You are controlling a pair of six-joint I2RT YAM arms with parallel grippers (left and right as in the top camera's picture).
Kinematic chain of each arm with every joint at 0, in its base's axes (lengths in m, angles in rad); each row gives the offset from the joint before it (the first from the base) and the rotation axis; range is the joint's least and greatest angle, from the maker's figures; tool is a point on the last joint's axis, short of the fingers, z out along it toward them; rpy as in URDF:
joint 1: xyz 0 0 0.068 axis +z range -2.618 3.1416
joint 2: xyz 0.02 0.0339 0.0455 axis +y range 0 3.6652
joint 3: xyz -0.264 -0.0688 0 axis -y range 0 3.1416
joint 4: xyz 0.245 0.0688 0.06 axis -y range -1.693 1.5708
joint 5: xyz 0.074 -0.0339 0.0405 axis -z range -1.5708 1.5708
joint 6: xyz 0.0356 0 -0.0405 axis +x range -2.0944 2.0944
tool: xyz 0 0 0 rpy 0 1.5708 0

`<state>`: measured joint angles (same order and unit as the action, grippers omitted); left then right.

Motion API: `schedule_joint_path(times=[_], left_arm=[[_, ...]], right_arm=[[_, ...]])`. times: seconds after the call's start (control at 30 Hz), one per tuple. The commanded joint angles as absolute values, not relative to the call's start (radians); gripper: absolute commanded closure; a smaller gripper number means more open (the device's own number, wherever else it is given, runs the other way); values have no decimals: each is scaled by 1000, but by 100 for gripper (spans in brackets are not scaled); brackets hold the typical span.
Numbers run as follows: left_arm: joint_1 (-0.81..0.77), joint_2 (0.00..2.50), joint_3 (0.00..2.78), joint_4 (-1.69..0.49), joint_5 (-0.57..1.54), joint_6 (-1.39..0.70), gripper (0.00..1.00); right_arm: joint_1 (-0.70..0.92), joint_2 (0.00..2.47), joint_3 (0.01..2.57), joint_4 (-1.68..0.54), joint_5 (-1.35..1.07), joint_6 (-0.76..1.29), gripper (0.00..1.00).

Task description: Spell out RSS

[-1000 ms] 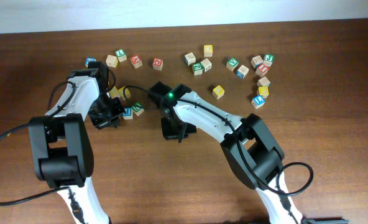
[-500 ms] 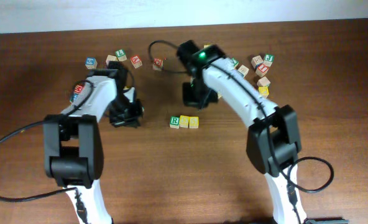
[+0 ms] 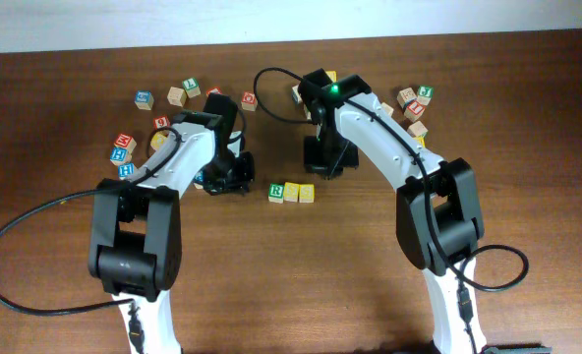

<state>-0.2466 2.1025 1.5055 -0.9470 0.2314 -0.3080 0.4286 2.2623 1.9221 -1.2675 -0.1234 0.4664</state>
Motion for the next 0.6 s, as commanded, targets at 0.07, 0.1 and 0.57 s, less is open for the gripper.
schedule_joint_path(times=[0.07, 0.1, 0.57], left_arm=[[-283, 2115, 1519, -912, 248, -352, 100], [-288, 2115, 1519, -905, 248, -356, 100], [-333, 2115, 1519, -891, 252, -374, 100]], right_arm=[[425, 2280, 1893, -1259, -123, 460, 96], [426, 2280, 1888, -1255, -123, 460, 96], [426, 2281, 1761, -1153, -233, 460, 96]])
